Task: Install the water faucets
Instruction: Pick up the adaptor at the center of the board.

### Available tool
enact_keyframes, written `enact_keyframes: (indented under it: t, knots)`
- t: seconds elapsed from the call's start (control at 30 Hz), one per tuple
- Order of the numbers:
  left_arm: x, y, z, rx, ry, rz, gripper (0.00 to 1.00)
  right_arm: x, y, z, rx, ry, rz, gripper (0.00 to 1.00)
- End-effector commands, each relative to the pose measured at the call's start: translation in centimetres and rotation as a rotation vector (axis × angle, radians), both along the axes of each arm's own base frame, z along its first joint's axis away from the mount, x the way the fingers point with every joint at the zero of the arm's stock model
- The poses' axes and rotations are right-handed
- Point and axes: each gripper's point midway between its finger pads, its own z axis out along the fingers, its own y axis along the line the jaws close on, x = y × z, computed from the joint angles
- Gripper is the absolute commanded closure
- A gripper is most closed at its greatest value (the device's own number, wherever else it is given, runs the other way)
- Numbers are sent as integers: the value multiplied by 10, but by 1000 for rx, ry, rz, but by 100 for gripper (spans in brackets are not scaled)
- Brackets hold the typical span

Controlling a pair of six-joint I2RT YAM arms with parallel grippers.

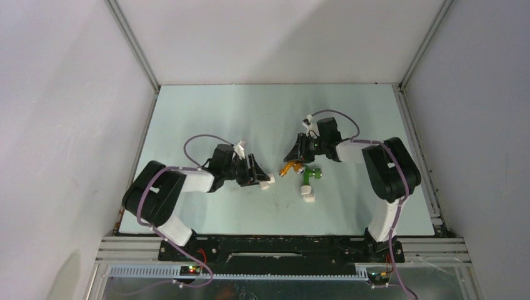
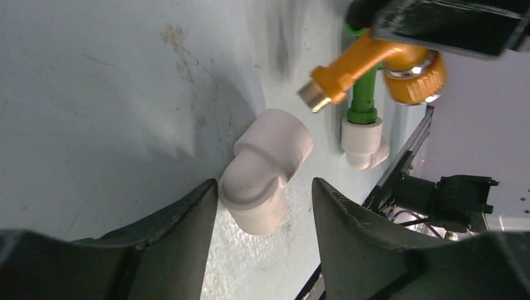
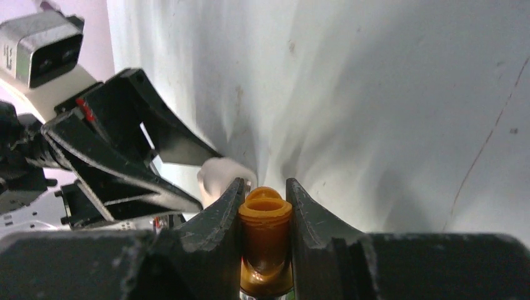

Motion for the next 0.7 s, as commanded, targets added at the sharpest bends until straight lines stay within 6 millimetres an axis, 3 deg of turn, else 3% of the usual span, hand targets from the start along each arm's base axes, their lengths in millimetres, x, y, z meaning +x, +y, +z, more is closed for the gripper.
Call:
enact_keyframes:
  t: [0.0,0.2,0.4,0.67]
  knots:
    - [-6,3,-25,-12,50,38,41,19,29,12,155,-39,27,100]
    - [2,0,-28,-15,37,38,49,11,48,13,213,-34,71,100]
    - [5,-1,-18,15,-19,-4,57,-1,43,11,195,-9,54,100]
    - [-19,-16,-6,-10,-115,-149,49,-15,35,21,208,-26,28,100]
